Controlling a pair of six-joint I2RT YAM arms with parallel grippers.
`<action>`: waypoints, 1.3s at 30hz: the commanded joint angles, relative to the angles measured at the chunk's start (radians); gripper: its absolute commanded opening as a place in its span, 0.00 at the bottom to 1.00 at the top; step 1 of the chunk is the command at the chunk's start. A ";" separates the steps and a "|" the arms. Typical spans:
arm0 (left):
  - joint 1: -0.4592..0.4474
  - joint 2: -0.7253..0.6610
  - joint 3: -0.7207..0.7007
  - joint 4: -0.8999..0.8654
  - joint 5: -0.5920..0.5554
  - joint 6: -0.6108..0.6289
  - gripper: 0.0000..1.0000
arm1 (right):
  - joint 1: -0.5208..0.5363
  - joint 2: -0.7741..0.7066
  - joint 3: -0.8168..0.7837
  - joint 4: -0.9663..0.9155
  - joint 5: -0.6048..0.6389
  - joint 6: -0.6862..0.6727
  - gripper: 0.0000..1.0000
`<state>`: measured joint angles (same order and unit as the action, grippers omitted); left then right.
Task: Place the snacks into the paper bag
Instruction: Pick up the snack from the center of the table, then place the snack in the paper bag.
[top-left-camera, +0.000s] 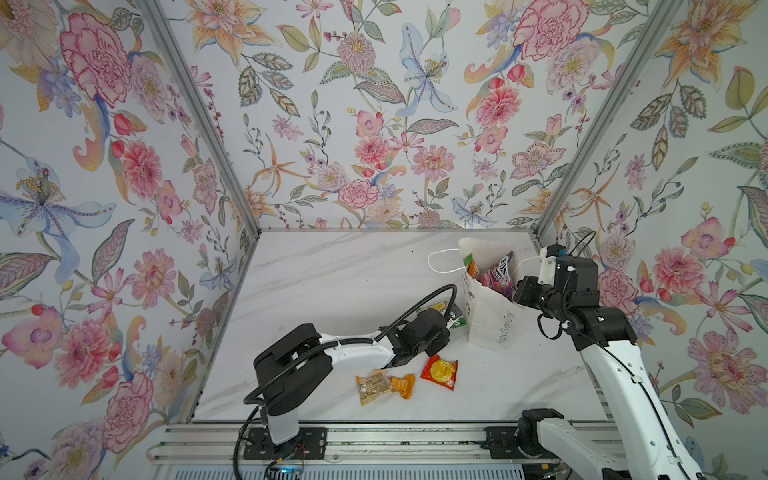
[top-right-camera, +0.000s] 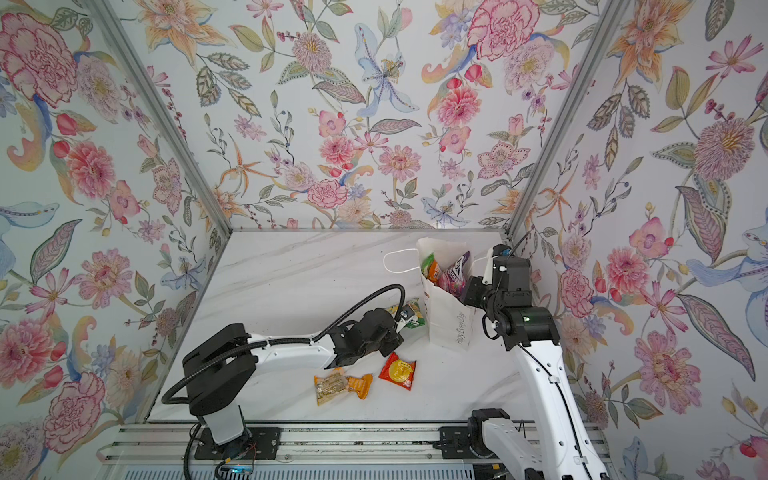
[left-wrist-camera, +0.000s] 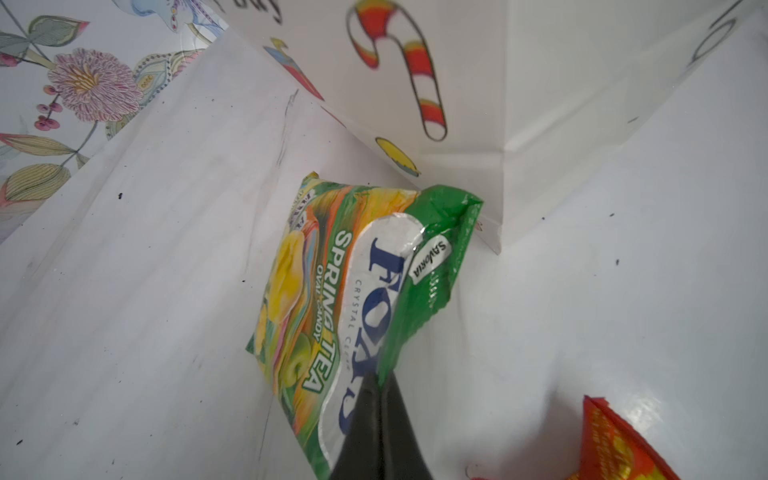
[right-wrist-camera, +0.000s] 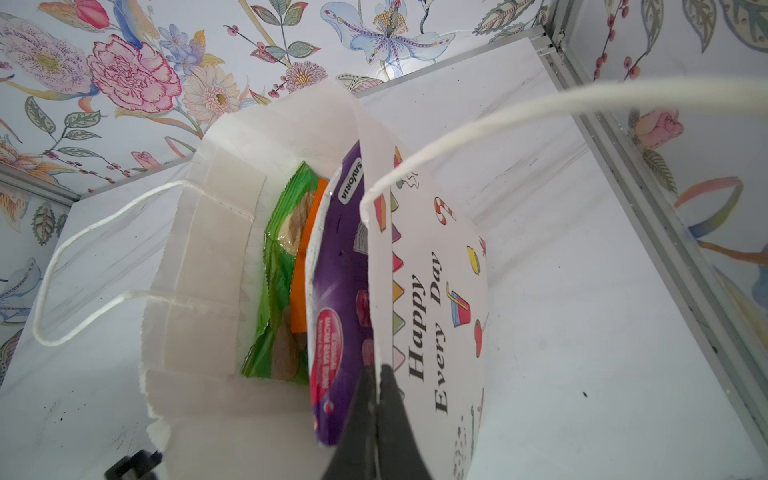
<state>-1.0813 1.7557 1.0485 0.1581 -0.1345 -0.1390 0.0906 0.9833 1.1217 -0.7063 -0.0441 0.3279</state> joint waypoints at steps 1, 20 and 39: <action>-0.012 -0.107 -0.054 0.048 -0.012 -0.134 0.00 | 0.005 -0.021 0.002 -0.010 -0.002 -0.011 0.00; -0.044 -0.322 0.155 -0.106 0.085 -0.396 0.00 | 0.003 -0.027 0.015 -0.016 -0.003 -0.012 0.00; -0.061 -0.231 0.568 -0.138 0.131 -0.430 0.00 | 0.002 -0.021 0.025 -0.016 -0.014 -0.010 0.00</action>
<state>-1.1355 1.4956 1.5551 -0.0296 -0.0288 -0.5591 0.0902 0.9806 1.1217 -0.7109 -0.0441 0.3252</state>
